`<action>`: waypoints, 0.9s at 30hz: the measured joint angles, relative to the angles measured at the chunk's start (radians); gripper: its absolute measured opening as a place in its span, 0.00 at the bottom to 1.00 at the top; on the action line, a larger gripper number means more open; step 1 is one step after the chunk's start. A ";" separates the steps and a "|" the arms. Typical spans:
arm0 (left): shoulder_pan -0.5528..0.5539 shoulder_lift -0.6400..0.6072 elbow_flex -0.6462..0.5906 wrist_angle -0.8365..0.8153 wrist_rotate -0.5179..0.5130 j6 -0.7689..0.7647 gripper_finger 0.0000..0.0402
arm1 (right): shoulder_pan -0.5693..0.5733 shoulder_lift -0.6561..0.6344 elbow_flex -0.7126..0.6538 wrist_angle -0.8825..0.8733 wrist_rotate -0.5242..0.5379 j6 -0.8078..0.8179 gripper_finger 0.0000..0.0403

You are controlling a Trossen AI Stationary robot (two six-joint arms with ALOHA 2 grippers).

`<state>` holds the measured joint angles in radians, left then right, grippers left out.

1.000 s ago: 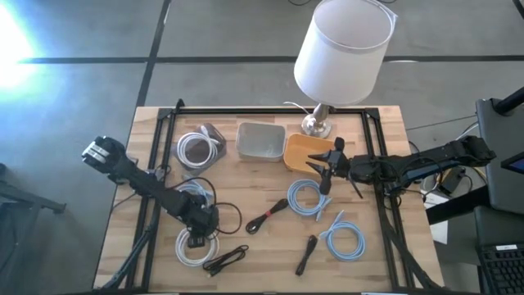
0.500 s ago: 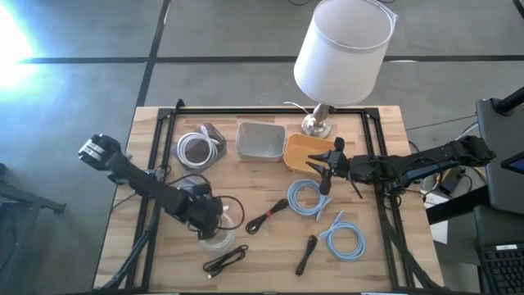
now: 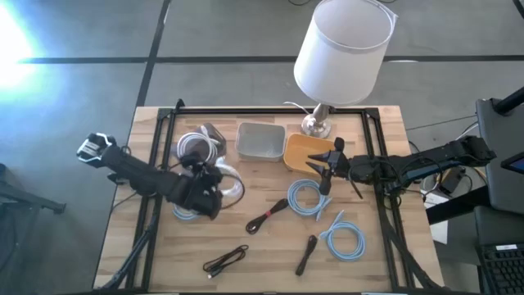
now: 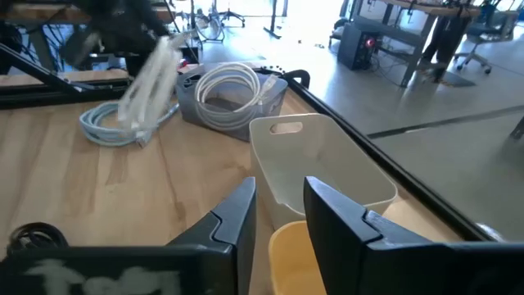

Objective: Pick & Place USB Port
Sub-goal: Put the white HDMI cable into the black bin

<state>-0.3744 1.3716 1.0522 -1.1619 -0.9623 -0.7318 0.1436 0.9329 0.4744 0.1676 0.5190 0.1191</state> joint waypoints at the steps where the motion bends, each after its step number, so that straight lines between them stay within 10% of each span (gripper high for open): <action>1: 0.028 0.000 0.010 -0.020 0.007 -0.009 0.14 | 0.000 0.000 0.000 -0.001 -0.001 0.014 0.26; 27: 0.486 -0.003 0.014 -0.293 -0.007 -0.158 0.14 | 0.000 0.208 0.020 -0.059 -0.052 0.065 0.38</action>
<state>0.1120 1.3682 1.0663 -1.4552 -0.9691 -0.8898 0.1433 1.1414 0.4943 0.1084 0.4673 0.1838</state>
